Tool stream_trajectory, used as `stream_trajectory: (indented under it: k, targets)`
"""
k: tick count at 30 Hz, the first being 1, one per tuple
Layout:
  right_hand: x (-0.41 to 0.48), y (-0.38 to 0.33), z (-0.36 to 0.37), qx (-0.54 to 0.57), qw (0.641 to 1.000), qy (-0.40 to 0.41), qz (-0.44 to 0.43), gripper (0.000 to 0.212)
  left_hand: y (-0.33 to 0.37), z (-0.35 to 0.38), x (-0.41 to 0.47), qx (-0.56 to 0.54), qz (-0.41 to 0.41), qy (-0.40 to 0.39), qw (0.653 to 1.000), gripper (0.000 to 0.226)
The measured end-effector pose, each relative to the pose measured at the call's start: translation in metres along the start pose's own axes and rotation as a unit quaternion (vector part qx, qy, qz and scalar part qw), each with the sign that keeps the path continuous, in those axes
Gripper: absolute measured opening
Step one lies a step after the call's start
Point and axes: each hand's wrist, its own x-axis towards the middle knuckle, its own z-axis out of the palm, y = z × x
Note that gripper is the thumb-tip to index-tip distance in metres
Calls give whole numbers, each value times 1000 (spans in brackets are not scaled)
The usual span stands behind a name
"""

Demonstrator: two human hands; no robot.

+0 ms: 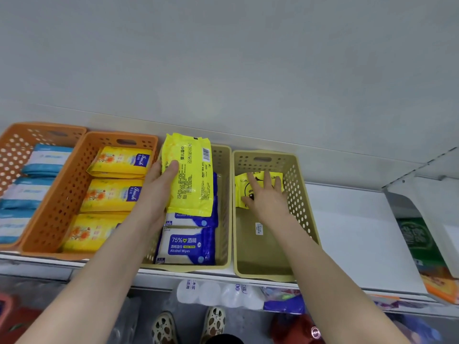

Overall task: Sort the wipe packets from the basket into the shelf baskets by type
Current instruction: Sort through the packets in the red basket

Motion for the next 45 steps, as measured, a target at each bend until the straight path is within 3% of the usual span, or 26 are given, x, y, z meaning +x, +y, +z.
stream_trajectory:
  k: [3,6,14,16,17,18,20,22,24,26,27,28,30,32,34,36,38,42,45]
  targets:
    - [6,-6,16,-26,998,-41,28,64,-3,3,0,2,-8,-8,1000,30]
    - [8,-16,12,-25,997,-55,55,62,-8,7,-2,10,-5,-10,1000,13]
    - [-1,-5,15,-19,995,-101,2,60,-11,15,-7,-11,-29,-28,999,16]
    - [0,-5,4,29,996,-82,-5,49,-10,19,-9,-30,-52,-47,997,29]
    - [-3,-5,-6,82,996,-30,-9,41,-10,20,-9,-39,-63,-56,996,32]
    - [-8,-5,-16,162,986,45,-3,35,-9,21,-10,-46,-68,-64,995,34]
    - [-23,-11,-42,373,919,127,28,44,-10,24,-12,-34,-50,-92,994,34]
    - [-41,-19,-65,535,842,67,3,52,-10,28,-15,-3,-13,-106,994,36]
    - [-54,-25,-75,610,791,0,-46,34,-11,32,-16,24,13,-93,995,47]
    - [-61,-23,-80,669,743,12,-32,21,-11,34,-16,37,12,-66,997,48]
    - [-62,-20,-82,682,729,62,-18,22,-11,34,-16,41,5,-52,998,42]
    - [-64,-17,-84,666,733,138,-8,22,-11,33,-16,41,-2,-44,998,34]
    - [-67,-12,-88,554,778,295,-16,19,-11,33,-19,38,-14,-50,998,30]
    - [-71,-16,-90,447,822,342,-80,19,-10,37,-23,30,-19,-93,995,52]
    - [-75,-29,-84,352,864,317,-170,25,-10,44,-27,15,-16,-134,991,73]
    - [-77,-39,-71,303,884,276,-224,30,-14,48,-29,-10,2,-143,990,59]
    - [-79,-39,-68,355,875,223,-240,28,-18,45,-28,-21,19,-117,993,42]
    - [-74,-18,-71,402,872,238,-148,29,-19,33,-27,15,20,-116,993,43]
    - [-71,-6,-77,493,859,109,-87,28,-16,32,-28,37,36,-117,992,41]
